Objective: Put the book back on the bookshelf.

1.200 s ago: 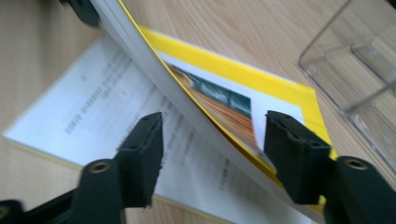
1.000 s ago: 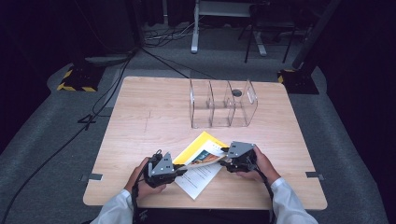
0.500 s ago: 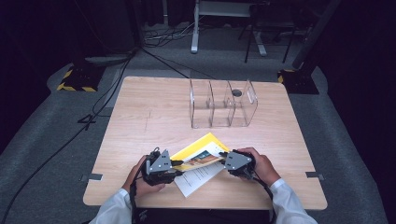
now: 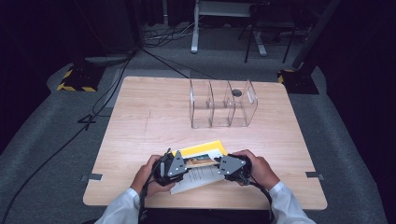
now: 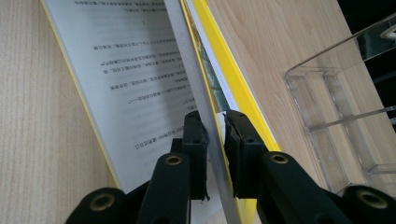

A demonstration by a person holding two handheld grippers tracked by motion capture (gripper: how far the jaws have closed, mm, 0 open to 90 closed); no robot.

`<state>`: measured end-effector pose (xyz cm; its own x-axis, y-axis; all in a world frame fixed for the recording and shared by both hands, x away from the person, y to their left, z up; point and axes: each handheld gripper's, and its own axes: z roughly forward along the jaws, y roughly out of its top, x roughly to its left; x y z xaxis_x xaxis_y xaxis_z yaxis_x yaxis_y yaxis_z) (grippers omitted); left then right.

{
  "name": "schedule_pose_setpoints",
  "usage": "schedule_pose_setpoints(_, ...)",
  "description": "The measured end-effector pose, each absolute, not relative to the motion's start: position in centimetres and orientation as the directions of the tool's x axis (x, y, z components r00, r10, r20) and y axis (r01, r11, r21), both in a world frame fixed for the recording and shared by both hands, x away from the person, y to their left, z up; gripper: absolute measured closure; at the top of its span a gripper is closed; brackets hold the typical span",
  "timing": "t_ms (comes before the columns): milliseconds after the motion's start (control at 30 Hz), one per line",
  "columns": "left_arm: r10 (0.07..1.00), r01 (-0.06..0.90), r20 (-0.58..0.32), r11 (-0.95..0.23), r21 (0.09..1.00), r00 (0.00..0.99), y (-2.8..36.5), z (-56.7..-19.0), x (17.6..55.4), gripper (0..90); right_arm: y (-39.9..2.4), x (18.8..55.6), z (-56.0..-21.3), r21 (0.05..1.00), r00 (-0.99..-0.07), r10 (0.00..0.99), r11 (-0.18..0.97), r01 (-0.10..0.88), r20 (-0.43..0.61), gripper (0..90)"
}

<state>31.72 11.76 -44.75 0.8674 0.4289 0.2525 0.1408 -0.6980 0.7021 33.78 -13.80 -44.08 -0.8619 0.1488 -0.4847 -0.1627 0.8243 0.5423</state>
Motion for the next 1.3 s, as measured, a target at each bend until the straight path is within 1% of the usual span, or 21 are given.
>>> schedule_pose_setpoints(33,0.416,0.130,0.258,-0.706,0.696,0.872,11.9,-44.8,31.7,74.2,-13.8,33.8,-44.1,0.567,-0.867,0.172,0.811,-0.146,-0.468,75.8)
schedule_pose_setpoints(67,0.408,0.121,0.266,-0.711,0.693,0.873,12.0,-44.9,31.6,76.1,-14.1,34.1,-44.0,0.606,-0.881,0.192,0.785,-0.126,-0.433,71.4)
schedule_pose_setpoints(167,0.400,0.106,0.258,-0.693,0.713,0.879,12.7,-45.0,31.7,79.0,-15.4,35.0,-44.3,0.664,-0.903,0.225,0.743,-0.083,-0.366,50.1)
schedule_pose_setpoints(200,0.397,0.102,0.252,-0.685,0.721,0.883,13.0,-45.0,31.8,79.3,-15.7,35.3,-44.5,0.672,-0.903,0.235,0.737,-0.075,-0.359,48.5)
schedule_pose_setpoints(300,0.386,0.101,0.226,-0.666,0.739,0.894,13.6,-44.9,31.9,79.7,-16.9,36.2,-45.4,0.714,-0.909,0.264,0.698,-0.050,-0.322,53.8)
schedule_pose_setpoints(367,0.386,0.099,0.221,-0.658,0.747,0.895,13.9,-44.9,31.9,79.8,-17.3,36.8,-46.2,0.737,-0.904,0.285,0.674,-0.048,-0.320,62.0)
schedule_pose_setpoints(433,0.387,0.105,0.204,-0.642,0.759,0.899,14.2,-44.9,32.0,79.8,-17.6,37.3,-46.9,0.750,-0.902,0.301,0.660,-0.038,-0.311,67.8)
schedule_pose_setpoints(500,0.386,0.105,0.195,-0.634,0.766,0.902,14.4,-44.9,32.1,79.5,-18.0,37.4,-47.2,0.776,-0.910,0.299,0.629,-0.040,-0.289,69.6)
schedule_pose_setpoints(600,0.387,0.118,0.167,-0.614,0.781,0.907,14.8,-44.7,32.2,77.8,-17.8,36.8,-46.9,0.758,-0.901,0.275,0.647,-0.085,-0.336,72.7)
schedule_pose_setpoints(633,0.392,0.125,0.159,-0.607,0.785,0.906,15.0,-44.5,32.3,76.1,-17.8,36.5,-46.8,0.752,-0.897,0.266,0.652,-0.102,-0.352,74.2)
schedule_pose_setpoints(667,0.408,0.156,0.134,-0.602,0.784,0.903,15.0,-44.3,32.4,73.7,-17.8,36.3,-46.6,0.753,-0.896,0.259,0.649,-0.115,-0.360,75.9)
schedule_pose_setpoints(700,0.413,0.179,0.116,-0.610,0.772,0.903,14.9,-44.2,32.5,67.9,-17.8,36.0,-46.5,0.756,-0.900,0.247,0.643,-0.126,-0.360,77.1)
schedule_pose_setpoints(733,0.426,0.193,0.126,-0.628,0.754,0.896,14.8,-44.0,32.5,62.5,-17.8,35.9,-46.3,0.755,-0.901,0.237,0.641,-0.136,-0.363,77.7)
schedule_pose_setpoints(767,0.429,0.188,0.142,-0.639,0.745,0.892,14.6,-43.9,32.3,59.3,-17.7,35.6,-46.2,0.748,-0.900,0.226,0.648,-0.146,-0.372,78.4)
schedule_pose_setpoints(833,0.428,0.186,0.164,-0.664,0.724,0.889,14.1,-43.5,32.0,57.7,-17.3,35.1,-46.0,0.722,-0.890,0.209,0.671,-0.170,-0.405,79.5)
schedule_pose_setpoints(867,0.446,0.188,0.203,-0.687,0.702,0.872,13.7,-43.3,31.8,54.0,-17.3,35.0,-46.0,0.717,-0.888,0.204,0.674,-0.177,-0.411,80.0)
schedule_pose_setpoints(900,0.456,0.193,0.221,-0.698,0.690,0.862,13.5,-43.2,31.7,50.6,-17.1,34.8,-45.8,0.714,-0.889,0.197,0.677,-0.182,-0.413,80.6)
schedule_pose_setpoints(1033,0.482,0.238,0.212,-0.710,0.663,0.850,12.4,-42.5,31.3,43.1,-16.7,34.4,-45.4,0.698,-0.882,0.184,0.688,-0.198,-0.433,81.5)
schedule_pose_setpoints(1067,0.486,0.246,0.206,-0.710,0.659,0.850,12.1,-42.4,31.3,41.7,-16.7,34.3,-45.3,0.695,-0.882,0.179,0.690,-0.204,-0.436,81.4)
schedule_pose_setpoints(1133,0.488,0.250,0.207,-0.713,0.655,0.848,11.8,-42.3,31.2,42.0,-16.6,34.2,-45.3,0.693,-0.881,0.179,0.691,-0.204,-0.438,81.4)
schedule_pose_setpoints(1300,0.528,0.313,0.235,-0.745,0.589,0.816,9.8,-42.9,31.1,42.2,-16.1,34.0,-45.0,0.689,-0.880,0.178,0.696,-0.203,-0.440,80.9)
